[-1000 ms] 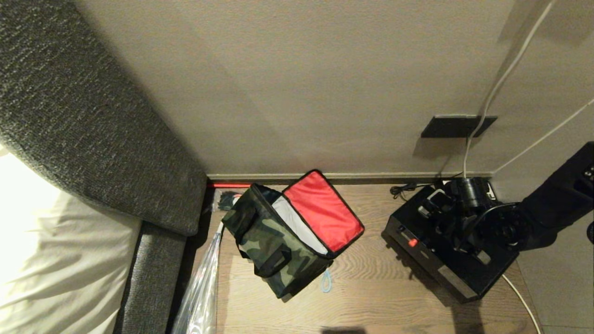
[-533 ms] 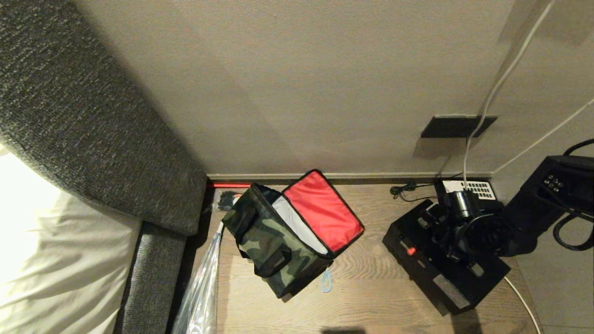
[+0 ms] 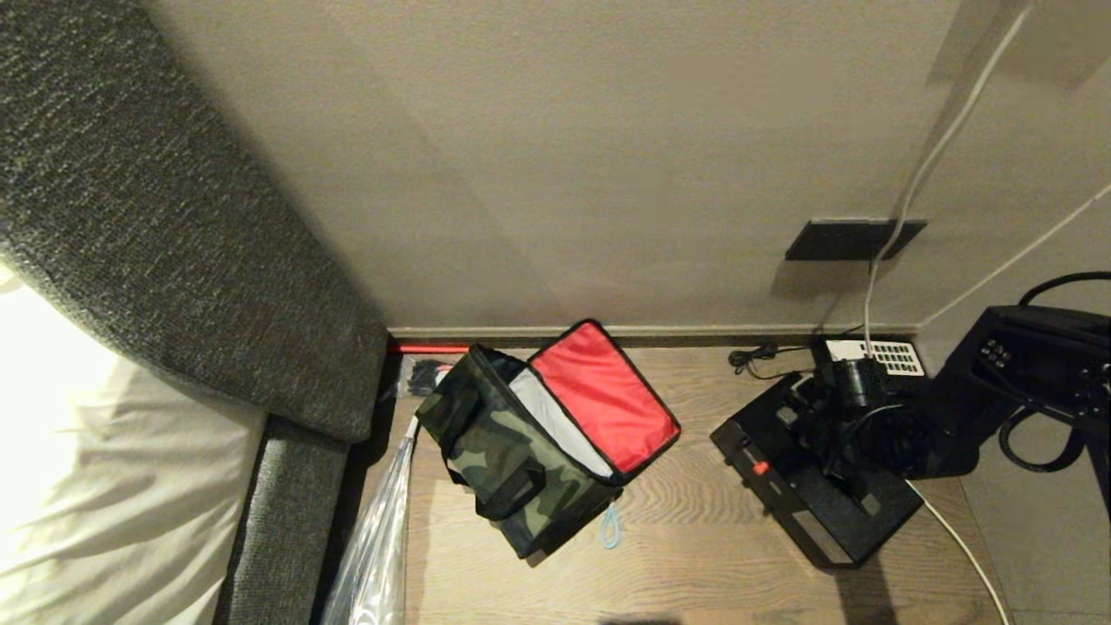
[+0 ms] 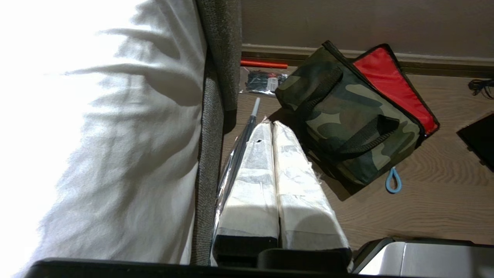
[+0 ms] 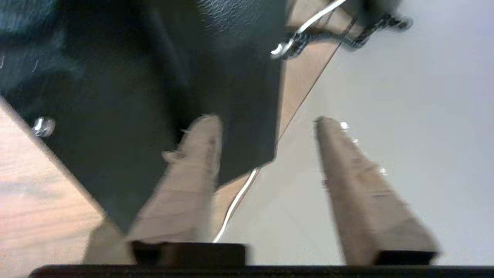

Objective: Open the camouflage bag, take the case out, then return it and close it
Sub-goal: Release the handle, then grip the handle again

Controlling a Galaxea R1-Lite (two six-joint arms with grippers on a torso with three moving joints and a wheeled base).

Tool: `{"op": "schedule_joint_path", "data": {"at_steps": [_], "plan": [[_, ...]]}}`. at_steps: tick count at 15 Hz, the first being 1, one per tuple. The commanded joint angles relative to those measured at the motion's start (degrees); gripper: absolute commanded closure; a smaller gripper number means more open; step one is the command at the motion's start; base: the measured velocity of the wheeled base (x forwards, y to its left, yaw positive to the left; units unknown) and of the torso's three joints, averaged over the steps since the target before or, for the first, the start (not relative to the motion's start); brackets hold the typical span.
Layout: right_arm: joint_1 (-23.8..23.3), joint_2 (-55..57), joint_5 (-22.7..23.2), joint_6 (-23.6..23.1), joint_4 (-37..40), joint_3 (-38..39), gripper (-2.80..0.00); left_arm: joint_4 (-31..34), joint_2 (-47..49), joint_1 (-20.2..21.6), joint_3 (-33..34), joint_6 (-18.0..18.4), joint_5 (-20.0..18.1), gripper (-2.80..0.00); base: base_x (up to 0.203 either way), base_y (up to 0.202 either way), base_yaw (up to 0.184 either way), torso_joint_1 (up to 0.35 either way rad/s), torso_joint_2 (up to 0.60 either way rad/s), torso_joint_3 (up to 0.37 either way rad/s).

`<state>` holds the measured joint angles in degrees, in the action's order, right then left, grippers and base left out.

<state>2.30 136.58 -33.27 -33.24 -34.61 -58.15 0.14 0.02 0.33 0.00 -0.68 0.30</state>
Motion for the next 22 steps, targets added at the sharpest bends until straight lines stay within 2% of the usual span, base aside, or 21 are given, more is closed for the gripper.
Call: {"op": "schedule_joint_path", "data": {"at_steps": [1, 4, 5, 9, 13, 18, 20, 22], "plan": [[0.83, -1.41, 0.21, -0.09, 0.38, 3.07, -2.80, -0.05, -0.11, 0.02, 0.18, -0.02, 0.05, 0.00, 0.000, 0.000, 0.000, 0.000, 0.00, 0.000], [1.58, -12.34, 3.05, -0.20, 2.26, 8.39, -2.80, -0.05, -0.11, 0.02, 0.17, -0.02, 0.05, 0.00, 0.000, 0.000, 0.000, 0.000, 0.00, 0.000], [1.61, -17.35, 4.29, -0.24, 3.86, 9.98, 0.00, -0.05, -0.11, 0.02, 0.18, -0.02, 0.05, 0.00, 0.000, 0.000, 0.000, 0.000, 0.00, 0.000], [1.43, -40.22, 7.93, 1.70, 13.01, 18.34, 0.00, 0.00, -0.11, 0.02, 0.09, -0.02, 0.05, 0.00, 0.000, 0.000, 0.000, 0.000, 0.00, 0.000], [1.45, -60.04, 9.11, 4.04, 17.10, 29.17, 0.00, 0.02, -0.11, 0.02, 0.16, -0.02, 0.05, 0.00, 0.000, 0.000, 0.000, 0.000, 0.00, 0.000], [1.62, -76.99, 9.27, 6.27, 25.11, 35.26, 0.00, -0.05, -0.11, 0.02, 0.18, -0.02, 0.05, 0.00, 0.000, 0.000, 0.000, 0.000, 0.00, 0.000], [1.86, -81.43, 10.17, 9.25, 26.93, 36.84, 0.00, -0.05, -0.11, 0.02, 0.18, -0.02, 0.05, 0.00, 0.000, 0.000, 0.000, 0.000, 0.00, 0.000], [1.94, -87.37, 14.84, 14.01, 30.32, 39.59, 0.00, 0.04, -0.11, 0.02, 0.17, -0.02, 0.05, 0.00, 0.000, 0.000, 0.000, 0.000, 0.00, 0.000]]}}
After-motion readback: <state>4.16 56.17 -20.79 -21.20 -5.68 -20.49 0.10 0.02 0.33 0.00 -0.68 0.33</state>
